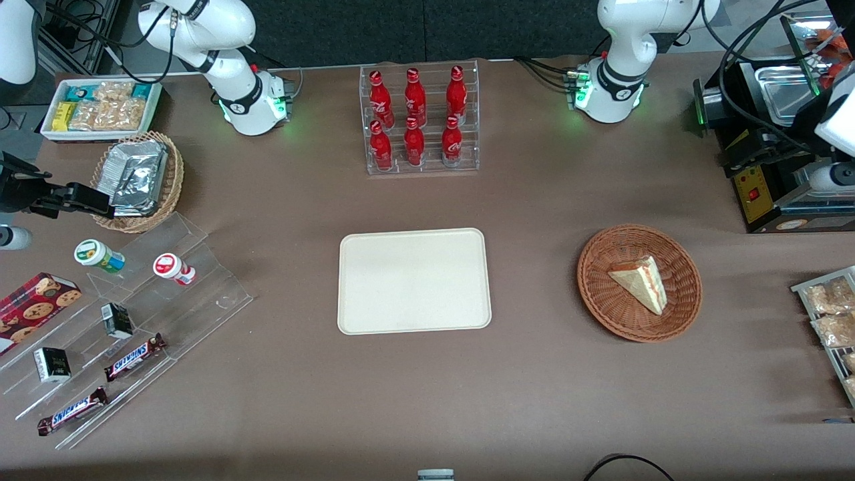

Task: Place sandwich from basket to tray
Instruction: 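Move the left gripper down over the sandwich in the wicker basket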

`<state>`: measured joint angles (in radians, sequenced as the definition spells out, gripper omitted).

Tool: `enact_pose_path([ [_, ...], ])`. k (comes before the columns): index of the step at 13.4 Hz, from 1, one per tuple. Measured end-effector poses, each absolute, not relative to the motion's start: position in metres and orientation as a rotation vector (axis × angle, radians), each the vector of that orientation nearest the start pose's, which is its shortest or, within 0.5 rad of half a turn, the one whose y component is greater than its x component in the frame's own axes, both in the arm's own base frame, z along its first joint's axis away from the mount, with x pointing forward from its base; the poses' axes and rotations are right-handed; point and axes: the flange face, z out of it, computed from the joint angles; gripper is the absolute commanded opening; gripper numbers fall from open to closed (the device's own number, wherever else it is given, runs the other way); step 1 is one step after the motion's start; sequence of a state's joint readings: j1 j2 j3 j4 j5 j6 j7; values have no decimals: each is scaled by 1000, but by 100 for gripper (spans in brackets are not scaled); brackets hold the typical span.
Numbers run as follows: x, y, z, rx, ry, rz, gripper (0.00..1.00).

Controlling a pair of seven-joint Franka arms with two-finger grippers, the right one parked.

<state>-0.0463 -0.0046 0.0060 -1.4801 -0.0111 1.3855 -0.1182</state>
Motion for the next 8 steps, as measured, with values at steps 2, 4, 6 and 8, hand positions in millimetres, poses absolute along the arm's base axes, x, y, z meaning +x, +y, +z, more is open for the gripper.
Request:
enact_pose_path([
  [2, 531, -26, 653, -3138, -109, 166, 100],
  [4, 530, -30, 652, -3136, -97, 176, 100],
  [6, 534, -31, 645, -3133, -105, 195, 100],
  [8, 549, -31, 621, -3120, -207, 227, 100],
])
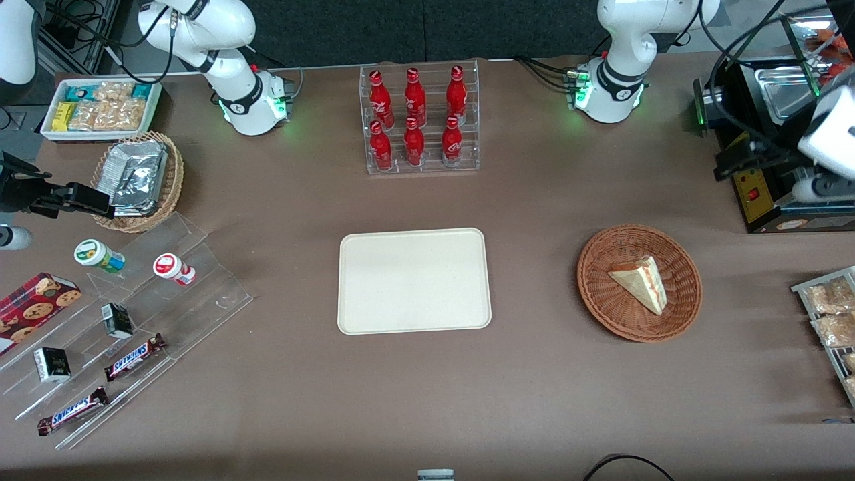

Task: Place sandwich from basket to tray
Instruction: 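Move the left gripper down over the sandwich in the wicker basket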

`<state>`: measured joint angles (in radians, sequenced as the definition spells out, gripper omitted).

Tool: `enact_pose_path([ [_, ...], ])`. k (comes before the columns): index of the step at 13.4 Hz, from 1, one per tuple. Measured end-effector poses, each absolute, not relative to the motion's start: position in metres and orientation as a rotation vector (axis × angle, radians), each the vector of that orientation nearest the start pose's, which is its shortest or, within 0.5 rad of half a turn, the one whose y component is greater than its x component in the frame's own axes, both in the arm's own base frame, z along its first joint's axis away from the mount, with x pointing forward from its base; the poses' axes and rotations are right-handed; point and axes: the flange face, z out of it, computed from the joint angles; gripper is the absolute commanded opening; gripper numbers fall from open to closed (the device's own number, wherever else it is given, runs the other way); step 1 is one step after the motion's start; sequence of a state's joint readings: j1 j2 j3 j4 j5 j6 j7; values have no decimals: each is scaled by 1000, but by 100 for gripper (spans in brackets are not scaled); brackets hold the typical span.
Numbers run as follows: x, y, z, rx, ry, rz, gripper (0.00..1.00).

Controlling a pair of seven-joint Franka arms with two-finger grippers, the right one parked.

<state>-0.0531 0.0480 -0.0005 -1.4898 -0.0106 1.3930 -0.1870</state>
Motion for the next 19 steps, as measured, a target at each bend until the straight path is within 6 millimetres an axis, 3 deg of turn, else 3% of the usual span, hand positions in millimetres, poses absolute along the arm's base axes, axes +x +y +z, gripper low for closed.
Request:
enact_pose_path([
  [4, 592, -31, 540, -3062, -537, 234, 100],
  [8, 599, -29, 477, -2983, -887, 158, 100],
  [12, 591, -25, 415, -2912, -1134, 84, 100],
  [16, 564, -23, 342, -2904, -1251, -44, 100],
  [19, 551, -22, 316, -2892, -1334, -106, 100],
])
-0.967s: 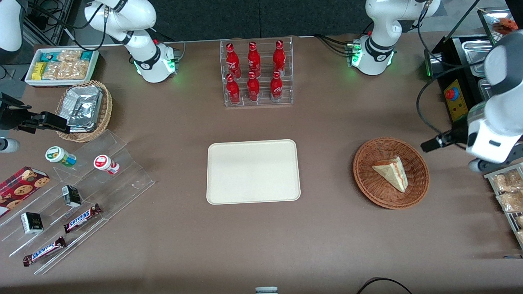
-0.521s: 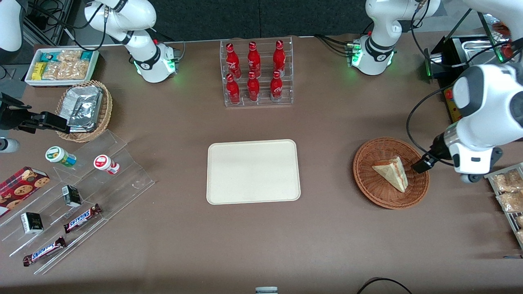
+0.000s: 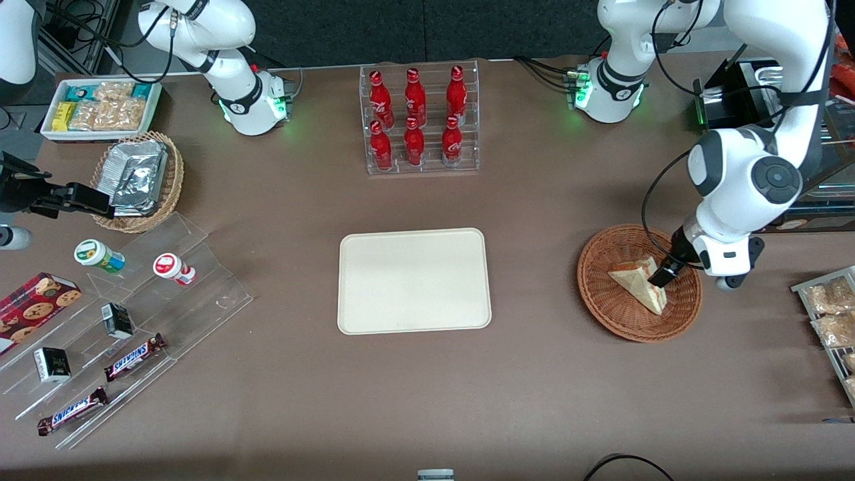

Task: Place sandwich from basket to tray
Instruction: 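Move the left gripper down over the sandwich in the wicker basket, then close the left gripper on the wrapped sandwich and lift it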

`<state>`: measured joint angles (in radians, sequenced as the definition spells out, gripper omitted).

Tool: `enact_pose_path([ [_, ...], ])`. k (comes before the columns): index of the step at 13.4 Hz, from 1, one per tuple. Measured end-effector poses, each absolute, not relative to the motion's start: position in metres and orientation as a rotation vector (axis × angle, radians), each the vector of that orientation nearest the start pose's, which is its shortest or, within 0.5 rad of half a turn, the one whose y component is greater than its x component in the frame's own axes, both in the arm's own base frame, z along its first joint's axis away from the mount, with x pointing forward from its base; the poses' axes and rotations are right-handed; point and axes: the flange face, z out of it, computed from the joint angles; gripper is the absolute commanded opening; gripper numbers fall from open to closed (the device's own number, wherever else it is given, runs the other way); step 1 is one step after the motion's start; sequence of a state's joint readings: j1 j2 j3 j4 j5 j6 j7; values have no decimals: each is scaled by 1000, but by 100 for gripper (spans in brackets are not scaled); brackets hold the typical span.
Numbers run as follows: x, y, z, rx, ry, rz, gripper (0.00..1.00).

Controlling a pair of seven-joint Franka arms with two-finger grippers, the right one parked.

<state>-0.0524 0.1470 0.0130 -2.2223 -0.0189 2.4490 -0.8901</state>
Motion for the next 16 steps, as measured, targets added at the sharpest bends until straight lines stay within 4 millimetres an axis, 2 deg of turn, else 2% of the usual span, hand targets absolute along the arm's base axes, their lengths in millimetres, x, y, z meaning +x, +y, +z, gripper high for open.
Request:
enact_pose_path([
  [4, 551, -24, 301, -2888, -1420, -162, 100],
  [12, 542, -46, 259, -2895, -1354, -80, 99],
  [16, 542, -44, 256, -2892, -1358, -82, 98],
])
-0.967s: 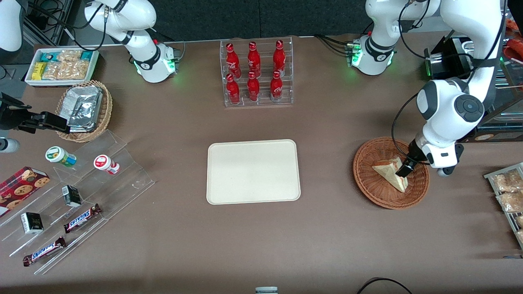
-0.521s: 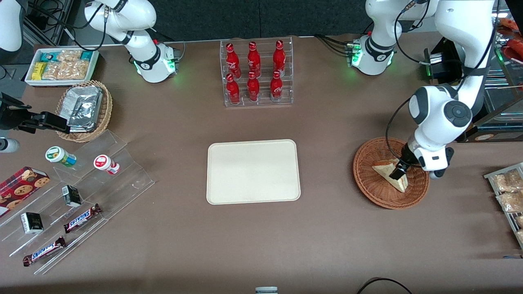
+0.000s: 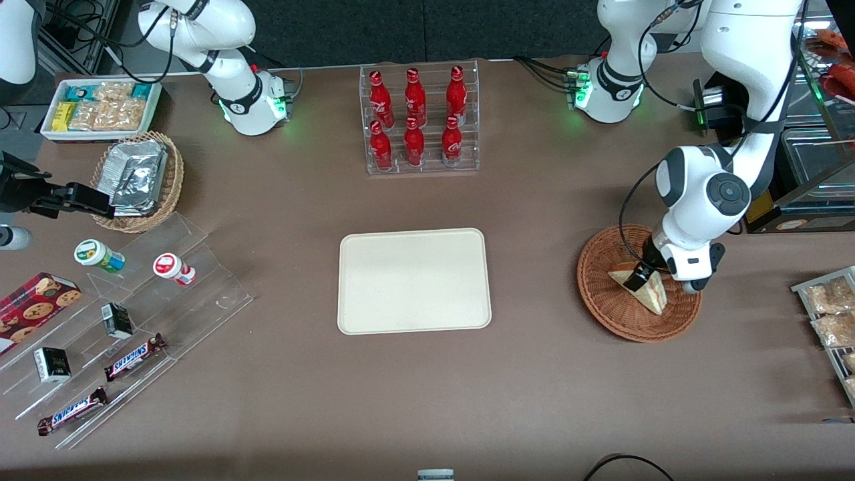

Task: Place sandwich from basket to tray
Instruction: 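Close the left gripper on the wrapped sandwich and lift it, then carry the sandwich with the left gripper over the cream tray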

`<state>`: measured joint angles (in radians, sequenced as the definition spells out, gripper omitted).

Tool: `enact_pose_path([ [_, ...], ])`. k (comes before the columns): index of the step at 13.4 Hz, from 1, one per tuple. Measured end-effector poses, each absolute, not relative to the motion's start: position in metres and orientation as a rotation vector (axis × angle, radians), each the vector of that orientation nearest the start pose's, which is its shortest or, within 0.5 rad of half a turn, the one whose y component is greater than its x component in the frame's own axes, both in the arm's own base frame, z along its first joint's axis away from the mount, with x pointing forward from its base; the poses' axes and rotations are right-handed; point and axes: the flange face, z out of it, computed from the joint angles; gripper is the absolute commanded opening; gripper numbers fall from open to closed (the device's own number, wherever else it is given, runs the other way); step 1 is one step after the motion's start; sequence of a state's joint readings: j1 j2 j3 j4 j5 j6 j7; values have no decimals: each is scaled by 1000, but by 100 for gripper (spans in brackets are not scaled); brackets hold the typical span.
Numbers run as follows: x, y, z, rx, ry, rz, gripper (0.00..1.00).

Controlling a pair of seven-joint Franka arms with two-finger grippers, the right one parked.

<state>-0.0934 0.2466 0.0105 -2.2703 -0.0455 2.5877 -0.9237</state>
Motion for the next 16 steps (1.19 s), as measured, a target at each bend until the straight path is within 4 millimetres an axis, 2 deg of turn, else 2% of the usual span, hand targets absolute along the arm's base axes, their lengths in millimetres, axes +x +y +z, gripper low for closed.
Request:
enact_pose_path([
  [2, 542, -43, 256, -2891, -1358, -86, 94],
  [3, 542, -43, 256, -2891, -1357, -86, 87],
  [4, 543, -42, 256, -2891, -1354, -87, 59],
  [5, 543, -42, 256, -2890, -1352, -88, 39],
  [6, 543, -41, 256, -2890, -1352, -88, 25],
  [13, 546, -41, 259, -2897, -1330, -100, 23],
  [15, 551, -42, 275, -2899, -1273, -57, 24],
  [16, 556, -44, 293, -2888, -1217, -13, 24],
])
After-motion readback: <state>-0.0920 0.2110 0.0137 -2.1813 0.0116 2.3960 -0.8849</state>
